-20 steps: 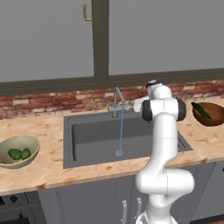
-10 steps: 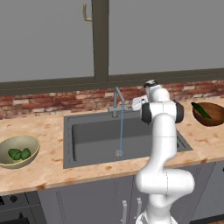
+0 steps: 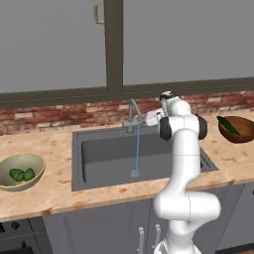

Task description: Pick the avocados from the sink and place them in one bowl. Place the cucumber in the other bowl. Then turn off the sink faucet.

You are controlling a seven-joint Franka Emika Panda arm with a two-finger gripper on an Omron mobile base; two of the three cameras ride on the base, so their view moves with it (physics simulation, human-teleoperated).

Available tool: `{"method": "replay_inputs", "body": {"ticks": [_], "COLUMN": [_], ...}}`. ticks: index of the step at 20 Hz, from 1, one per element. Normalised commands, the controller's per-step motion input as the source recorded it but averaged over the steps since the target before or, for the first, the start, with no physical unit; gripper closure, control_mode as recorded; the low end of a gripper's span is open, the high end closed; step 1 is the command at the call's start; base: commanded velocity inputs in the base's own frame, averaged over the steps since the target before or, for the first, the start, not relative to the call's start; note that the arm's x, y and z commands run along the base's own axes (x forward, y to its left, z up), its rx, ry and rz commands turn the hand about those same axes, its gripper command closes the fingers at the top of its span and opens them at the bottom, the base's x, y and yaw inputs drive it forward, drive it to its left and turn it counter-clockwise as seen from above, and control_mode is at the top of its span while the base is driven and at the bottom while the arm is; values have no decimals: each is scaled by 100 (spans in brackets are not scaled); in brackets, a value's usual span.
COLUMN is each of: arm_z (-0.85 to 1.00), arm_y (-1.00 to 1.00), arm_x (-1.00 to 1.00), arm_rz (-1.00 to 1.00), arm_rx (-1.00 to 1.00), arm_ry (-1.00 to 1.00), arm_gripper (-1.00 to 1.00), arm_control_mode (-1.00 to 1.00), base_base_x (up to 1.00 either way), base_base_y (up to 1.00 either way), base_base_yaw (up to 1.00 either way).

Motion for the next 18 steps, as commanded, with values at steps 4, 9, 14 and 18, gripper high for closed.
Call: {"method": "replay_inputs", "body": {"ticks": [4, 9, 14, 18], "arm_z": [-6, -1, 0, 0], "arm_y": [89, 100, 100, 100], "arm_x": [0, 0, 0, 0], "arm_rz": [11, 9, 7, 4], "arm_rx": [-10, -15, -11, -11], "arm_ry": [0, 0, 0, -1], "arm_gripper": [-100, -100, -100, -100], "arm_control_mode": [-100, -100, -100, -100], "base_base_x": [0, 0, 0, 0], "base_base_y": [0, 0, 0, 0], "base_base_yaw": [0, 0, 0, 0]}}
